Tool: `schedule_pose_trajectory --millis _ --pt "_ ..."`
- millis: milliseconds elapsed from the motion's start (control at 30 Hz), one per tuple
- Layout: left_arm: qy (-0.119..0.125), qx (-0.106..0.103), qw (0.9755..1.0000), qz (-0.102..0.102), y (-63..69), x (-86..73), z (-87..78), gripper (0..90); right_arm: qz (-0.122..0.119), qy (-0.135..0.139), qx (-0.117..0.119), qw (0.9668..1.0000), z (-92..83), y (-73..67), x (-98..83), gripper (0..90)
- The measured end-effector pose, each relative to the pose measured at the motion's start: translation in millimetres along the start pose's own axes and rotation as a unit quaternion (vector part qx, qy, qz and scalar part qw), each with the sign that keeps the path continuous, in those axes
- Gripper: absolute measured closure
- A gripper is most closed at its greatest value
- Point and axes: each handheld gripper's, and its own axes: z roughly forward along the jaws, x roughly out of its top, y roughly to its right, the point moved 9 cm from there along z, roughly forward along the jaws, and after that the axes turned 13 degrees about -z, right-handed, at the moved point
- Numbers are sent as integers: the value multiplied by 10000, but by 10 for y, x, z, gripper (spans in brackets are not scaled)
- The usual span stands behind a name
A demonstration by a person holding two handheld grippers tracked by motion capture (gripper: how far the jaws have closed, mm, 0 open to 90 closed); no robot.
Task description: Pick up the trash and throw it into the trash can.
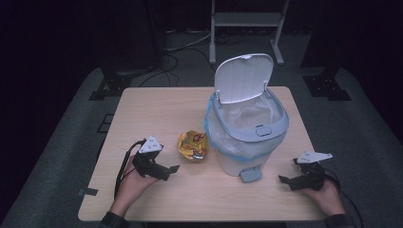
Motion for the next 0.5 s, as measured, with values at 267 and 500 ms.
schedule_pose_trajectory --millis 267,500 --pt "143 -31 9999 -62 10 212 6 0 3 0 0 10000 0 0 0 19" --pt "179 15 9998 -63 -3 374 33 0 9 -4 -12 10000 0 4 -1 20"
